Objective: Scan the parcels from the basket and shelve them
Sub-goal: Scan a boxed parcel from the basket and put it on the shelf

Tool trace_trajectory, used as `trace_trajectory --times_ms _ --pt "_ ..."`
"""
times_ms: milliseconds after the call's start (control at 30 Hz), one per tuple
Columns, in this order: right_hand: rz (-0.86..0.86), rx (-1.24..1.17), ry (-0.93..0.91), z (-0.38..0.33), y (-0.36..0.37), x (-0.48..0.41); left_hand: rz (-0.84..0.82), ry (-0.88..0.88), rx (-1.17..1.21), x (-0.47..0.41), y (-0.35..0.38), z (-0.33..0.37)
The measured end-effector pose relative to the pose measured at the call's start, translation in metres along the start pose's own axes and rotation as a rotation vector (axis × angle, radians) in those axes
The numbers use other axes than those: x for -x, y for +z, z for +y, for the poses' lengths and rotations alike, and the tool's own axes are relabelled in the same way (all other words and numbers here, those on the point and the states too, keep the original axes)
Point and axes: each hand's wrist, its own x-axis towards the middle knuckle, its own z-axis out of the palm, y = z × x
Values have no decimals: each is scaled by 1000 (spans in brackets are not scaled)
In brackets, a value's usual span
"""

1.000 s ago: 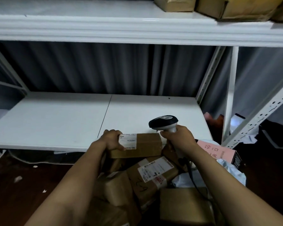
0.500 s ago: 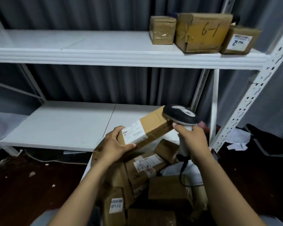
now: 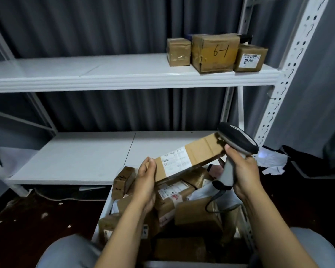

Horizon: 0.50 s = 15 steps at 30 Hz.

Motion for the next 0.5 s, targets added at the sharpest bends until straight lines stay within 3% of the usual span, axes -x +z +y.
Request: trace_trajectory --times_ms 100,267,500 --pt "-19 -15 -27 -3 -2 3 51 -31 51 10 7 3" --pt "-9 33 -22 -2 -6 1 189 86 90 13 4 9" --pt "40 12 34 5 -6 -6 -27 14 201 5 -3 12"
